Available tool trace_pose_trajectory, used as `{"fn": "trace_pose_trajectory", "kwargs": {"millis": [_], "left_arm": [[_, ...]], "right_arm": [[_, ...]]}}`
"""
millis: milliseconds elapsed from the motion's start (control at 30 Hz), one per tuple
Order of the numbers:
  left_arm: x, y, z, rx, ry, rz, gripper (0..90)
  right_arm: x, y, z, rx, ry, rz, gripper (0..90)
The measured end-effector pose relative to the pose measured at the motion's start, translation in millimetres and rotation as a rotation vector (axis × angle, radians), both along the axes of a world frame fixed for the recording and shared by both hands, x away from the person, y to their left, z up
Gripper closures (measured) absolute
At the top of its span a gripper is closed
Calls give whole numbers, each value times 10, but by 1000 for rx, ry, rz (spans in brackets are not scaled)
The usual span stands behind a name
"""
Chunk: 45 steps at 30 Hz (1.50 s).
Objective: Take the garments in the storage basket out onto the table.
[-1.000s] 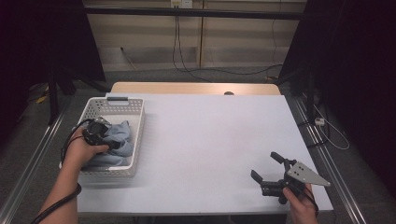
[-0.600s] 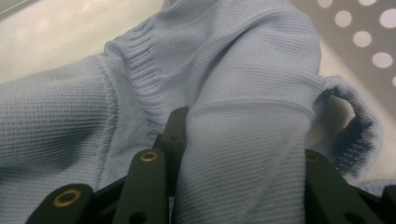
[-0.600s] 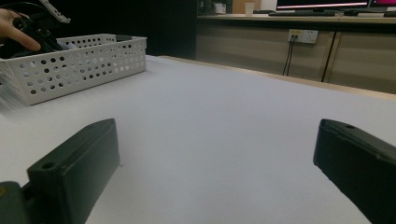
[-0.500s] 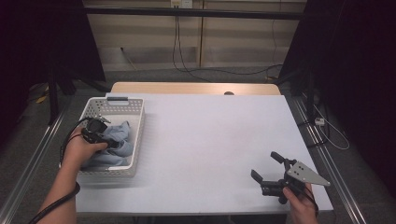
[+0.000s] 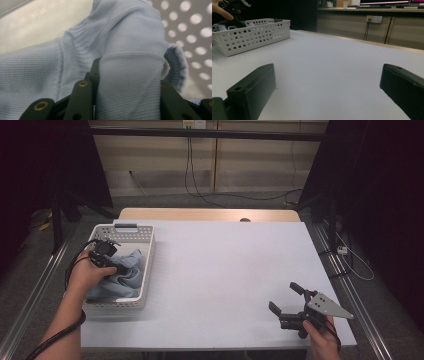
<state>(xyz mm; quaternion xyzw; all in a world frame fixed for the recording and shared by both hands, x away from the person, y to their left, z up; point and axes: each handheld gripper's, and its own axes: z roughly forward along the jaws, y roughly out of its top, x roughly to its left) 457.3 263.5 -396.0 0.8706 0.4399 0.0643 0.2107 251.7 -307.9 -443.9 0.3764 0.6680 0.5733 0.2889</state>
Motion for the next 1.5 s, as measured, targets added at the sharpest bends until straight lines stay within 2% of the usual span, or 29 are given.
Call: {"fn": "trace_pose_trajectory", "kwargs": {"millis": [333,367,633,867,1167,1233,1400,1433,1500], "left_arm": [[32,29,231,-26,29,20,665],[31,35,260,-35,24,44,665],[74,62,464,-49,65,90,666],[109,52,641,-46,71,80,666],[146,34,875,-75,82,98,666],[152,32,925,-80,96,102,666],[168,19,1064,-82,94,103,666],[175,11,1107,-94,95,104,666],[179,6,1125,-98,100,102,665]], "right_arm": [[-2,-1,-1,3,2,1,2],[-1,-1,-1,3,2,2,2],[0,-1,0,6,3,5,2],[1,-3,-1,6,5,6,2],[0,-5,1,8,4,7,2],[-1,-6,-1,8,6,9,2],[3,-3,-2,7,6,11,2],[4,-2,-3,6,6,13,2],[3,-2,-2,7,7,13,2]]}}
